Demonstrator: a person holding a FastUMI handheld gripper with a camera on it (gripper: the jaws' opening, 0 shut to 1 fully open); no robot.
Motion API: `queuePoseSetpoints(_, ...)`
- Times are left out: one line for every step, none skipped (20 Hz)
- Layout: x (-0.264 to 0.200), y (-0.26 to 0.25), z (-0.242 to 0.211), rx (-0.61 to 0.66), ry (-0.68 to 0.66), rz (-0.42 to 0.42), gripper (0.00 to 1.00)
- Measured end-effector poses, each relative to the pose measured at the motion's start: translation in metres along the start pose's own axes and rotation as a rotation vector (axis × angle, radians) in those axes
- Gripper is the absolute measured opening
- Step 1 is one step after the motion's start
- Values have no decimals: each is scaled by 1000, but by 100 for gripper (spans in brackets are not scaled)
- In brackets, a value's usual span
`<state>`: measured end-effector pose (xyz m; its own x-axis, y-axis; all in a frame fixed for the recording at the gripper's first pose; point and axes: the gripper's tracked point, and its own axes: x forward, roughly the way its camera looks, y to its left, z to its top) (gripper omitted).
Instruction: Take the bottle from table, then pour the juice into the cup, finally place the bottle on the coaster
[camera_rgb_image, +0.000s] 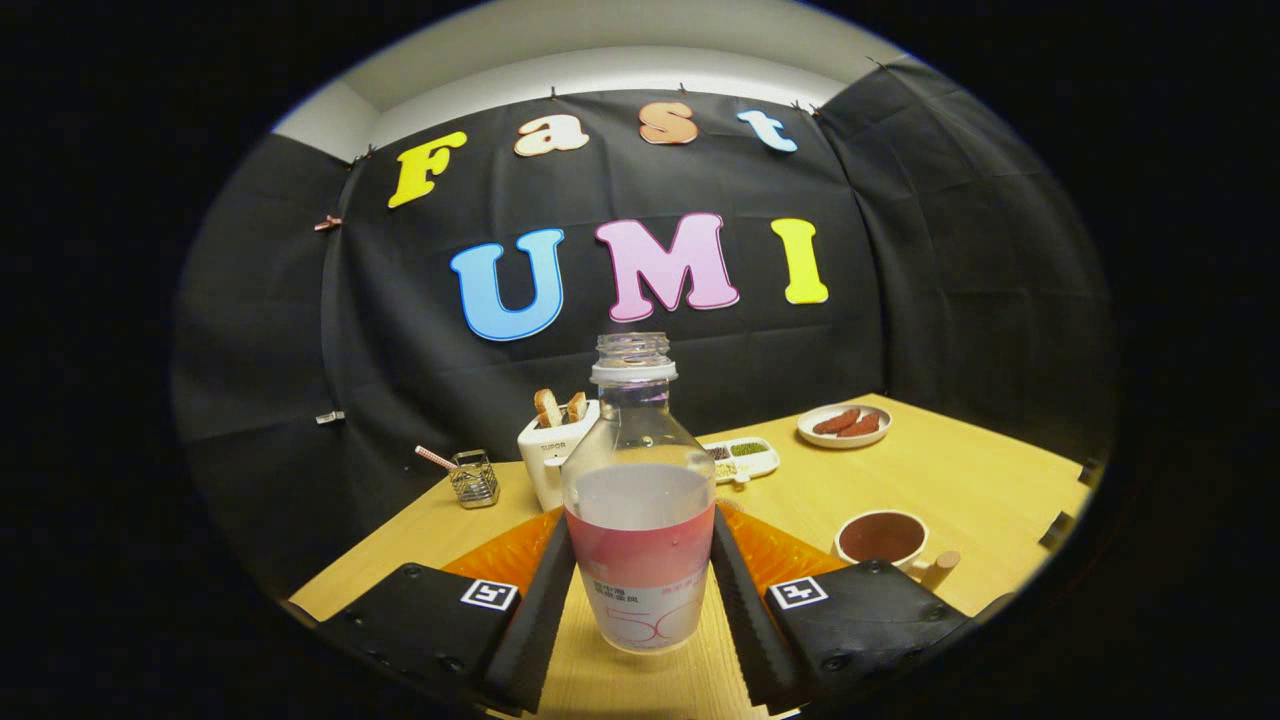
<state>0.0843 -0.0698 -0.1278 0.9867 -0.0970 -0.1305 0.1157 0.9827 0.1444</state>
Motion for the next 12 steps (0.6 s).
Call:
queuePoseSetpoints(0, -3, -4, 41, 23, -4, 76)
queuePoseSetpoints(1, -7, -8, 86, 45, -9, 76)
queuePoseSetpoints(3, -9, -10, 134, 63, -11, 76)
queuePoseSetpoints(5, -10, -13, 186, 77, -12, 76)
queuePoseSetpoints(8, -10, -13, 245, 86, -5, 76)
queuePoseSetpoints(7, -9, -12, 303, 93, 2, 75)
queuePoseSetpoints(8, -13, -11, 354, 95, -3, 75)
queuePoseSetpoints(9, -18, -10, 404, 96, -15, 75)
queuePoseSetpoints(11, -23, -9, 455, 93, -25, 75)
queuePoseSetpoints(13, -28, -9, 517, 87, -32, 75)
queuePoseSetpoints(16, -32, -8, 588, 87, -38, 75)
queuePoseSetpoints(16, -36, -11, 662, 98, -45, 75)
